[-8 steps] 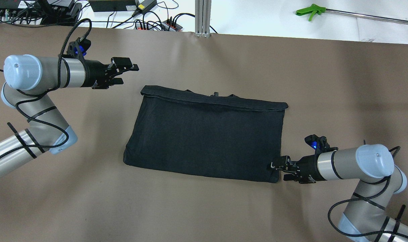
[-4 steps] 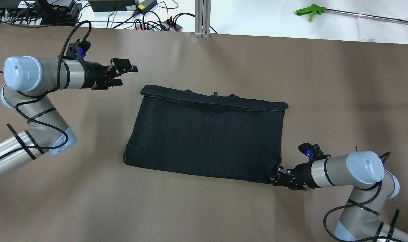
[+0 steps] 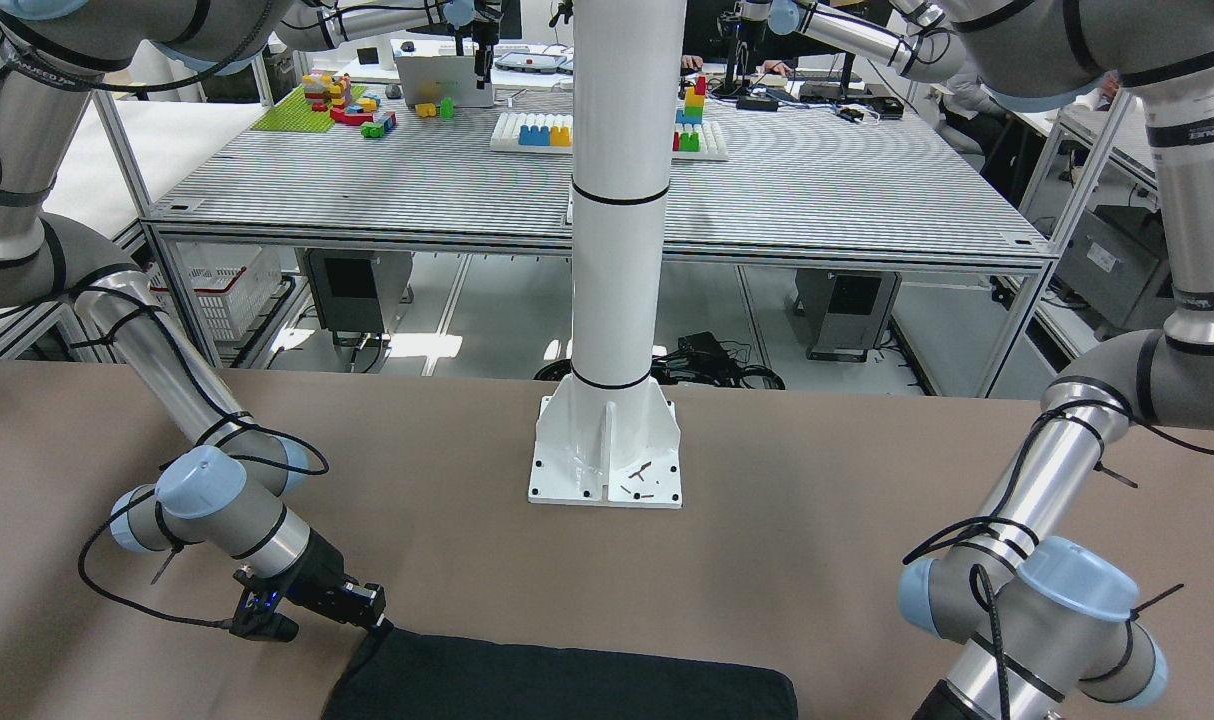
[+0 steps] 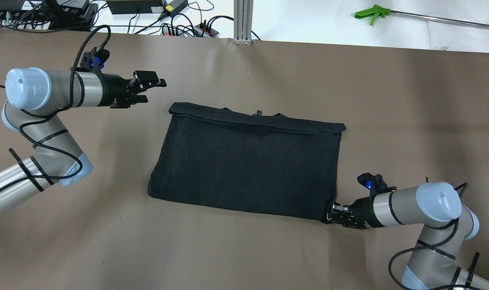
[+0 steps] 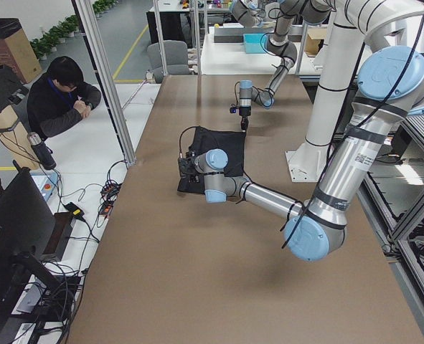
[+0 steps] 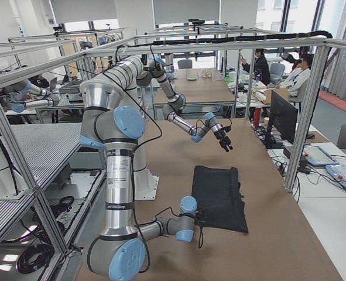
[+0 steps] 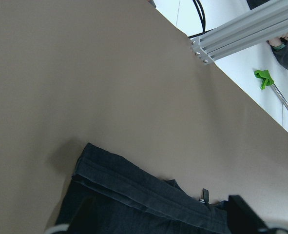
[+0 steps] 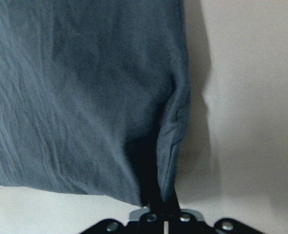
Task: Fold clothes
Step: 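Drag the grasped corner with the right gripper, rotating the bundle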
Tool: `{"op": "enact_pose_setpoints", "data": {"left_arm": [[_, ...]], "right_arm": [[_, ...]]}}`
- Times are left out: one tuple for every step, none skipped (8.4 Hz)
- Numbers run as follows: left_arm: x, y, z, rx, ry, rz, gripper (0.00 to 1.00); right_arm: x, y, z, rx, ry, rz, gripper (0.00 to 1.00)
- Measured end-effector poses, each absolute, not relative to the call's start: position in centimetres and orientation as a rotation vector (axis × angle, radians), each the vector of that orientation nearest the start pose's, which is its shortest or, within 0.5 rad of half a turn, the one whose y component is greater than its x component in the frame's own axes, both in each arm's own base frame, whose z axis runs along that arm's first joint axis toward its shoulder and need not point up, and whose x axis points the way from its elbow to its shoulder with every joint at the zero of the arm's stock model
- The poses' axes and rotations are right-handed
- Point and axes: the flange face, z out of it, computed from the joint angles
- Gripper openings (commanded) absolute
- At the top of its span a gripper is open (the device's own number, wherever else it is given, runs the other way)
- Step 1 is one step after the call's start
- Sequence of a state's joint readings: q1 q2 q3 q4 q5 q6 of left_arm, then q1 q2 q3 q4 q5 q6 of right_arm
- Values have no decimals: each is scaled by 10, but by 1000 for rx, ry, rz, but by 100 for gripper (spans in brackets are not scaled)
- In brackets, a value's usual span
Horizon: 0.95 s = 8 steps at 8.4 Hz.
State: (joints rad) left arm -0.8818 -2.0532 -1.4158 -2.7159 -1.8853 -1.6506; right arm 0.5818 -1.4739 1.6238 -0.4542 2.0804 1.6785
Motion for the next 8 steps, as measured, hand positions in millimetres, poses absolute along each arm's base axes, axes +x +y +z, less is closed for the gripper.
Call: {"op": "enact_pose_setpoints", "data": {"left_arm": [[348,-584,322,341,1464,-546,94],[348,-585,321,343,1465,-545,94],[348,-585,321,345,1465,-545,94],[347,-586,321,355,1463,-552,94],[346,-587,321,370,1459,-557,94],[345,-588,323,383,1453,-564,94],[344,-588,326,393,1447,-573,94],[343,-588,329,399,1443,-580,94]], "right_arm": [[-405,-367,453,-134,-1313,260,0],[-404,-360,442,-134,-1333,242,0],[-407,-342,428,-143,-1357,201,0],[-416,-317,412,-163,-1384,148,0],[-428,-288,396,-197,-1409,86,0],[-441,-260,382,-236,-1429,27,3],[-452,-236,369,-272,-1445,-23,82],[-461,-218,358,-297,-1461,-59,94]]}}
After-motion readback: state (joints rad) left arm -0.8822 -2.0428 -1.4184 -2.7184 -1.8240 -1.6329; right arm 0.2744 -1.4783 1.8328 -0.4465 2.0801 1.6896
